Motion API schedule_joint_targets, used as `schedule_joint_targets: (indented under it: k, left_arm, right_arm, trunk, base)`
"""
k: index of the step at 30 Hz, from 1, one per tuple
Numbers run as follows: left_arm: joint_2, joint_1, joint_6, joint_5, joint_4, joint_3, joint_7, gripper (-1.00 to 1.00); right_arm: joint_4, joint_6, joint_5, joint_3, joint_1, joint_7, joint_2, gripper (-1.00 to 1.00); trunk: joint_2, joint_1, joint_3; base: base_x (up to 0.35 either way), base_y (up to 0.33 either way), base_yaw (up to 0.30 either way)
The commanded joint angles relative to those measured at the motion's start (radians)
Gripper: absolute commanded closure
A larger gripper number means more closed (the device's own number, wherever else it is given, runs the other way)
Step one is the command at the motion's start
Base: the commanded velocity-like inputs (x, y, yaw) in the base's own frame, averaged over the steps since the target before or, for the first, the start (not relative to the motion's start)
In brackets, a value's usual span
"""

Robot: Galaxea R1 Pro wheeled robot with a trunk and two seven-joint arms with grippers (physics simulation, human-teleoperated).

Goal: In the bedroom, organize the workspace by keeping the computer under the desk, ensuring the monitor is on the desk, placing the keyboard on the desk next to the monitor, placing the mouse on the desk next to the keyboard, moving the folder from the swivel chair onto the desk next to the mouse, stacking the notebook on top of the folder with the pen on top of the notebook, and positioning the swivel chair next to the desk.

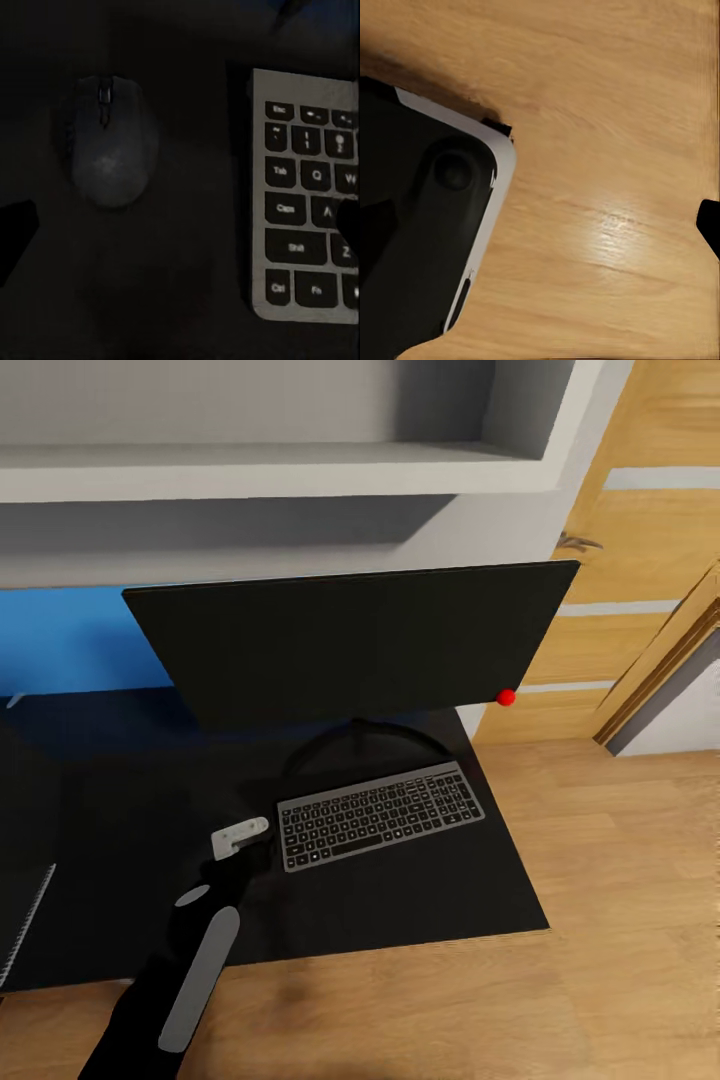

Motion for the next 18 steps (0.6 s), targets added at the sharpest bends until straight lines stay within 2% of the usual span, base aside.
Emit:
schedule_joint_targets:
  k: [1, 2, 5, 8, 10, 11, 18]
  left_arm:
    - [0.000, 0.000, 0.001, 0.010, -0.001, -0.001, 0.010, -1.00]
    - [0.000, 0.005, 0.001, 0.010, -0.002, 0.000, 0.009, -1.00]
    - [0.000, 0.013, 0.002, 0.010, -0.002, 0.000, 0.009, -1.00]
    - [0.000, 0.013, 0.013, 0.010, -0.002, 0.002, 0.009, -1.00]
    - [0.000, 0.009, 0.030, 0.011, -0.003, 0.012, 0.009, -1.00]
    - [-0.002, 0.004, 0.051, 0.011, -0.003, 0.031, 0.008, -1.00]
    - [-0.005, -0.023, 0.093, 0.019, -0.003, 0.077, -0.006, -1.00]
  right_arm:
    - [-0.003, 0.007, 0.004, -0.007, -0.010, 0.006, 0.002, -1.00]
    - [-0.007, 0.038, -0.015, -0.007, -0.050, 0.002, 0.005, -1.00]
    - [-0.011, 0.065, -0.031, -0.007, -0.081, 0.000, 0.010, -1.00]
    - [-0.030, 0.121, -0.041, -0.006, -0.119, -0.001, 0.026, -1.00]
    - [-0.041, 0.147, -0.044, -0.005, -0.132, -0.001, 0.036, -1.00]
    - [-0.054, 0.166, -0.046, -0.004, -0.141, -0.001, 0.043, -1.00]
    - [-0.086, 0.196, -0.048, -0.002, -0.153, 0.000, 0.054, -1.00]
  trunk:
    - [-0.001, 0.000, 0.001]
    - [-0.001, 0.000, 0.003]
    - [-0.001, 0.000, 0.008]
    - [-0.001, 0.000, 0.013]
    - [-0.001, 0.000, 0.016]
    - [-0.001, 0.000, 0.017]
    - [-0.001, 0.000, 0.029]
  base:
    - [-0.191, -0.092, -0.111]
    - [-0.078, -0.038, -0.120]
    - [-0.051, -0.024, -0.123]
    - [-0.021, -0.010, -0.119]
    - [-0.012, -0.006, -0.099]
    - [-0.007, -0.003, -0.063]
    - [-0.003, -0.001, -0.047]
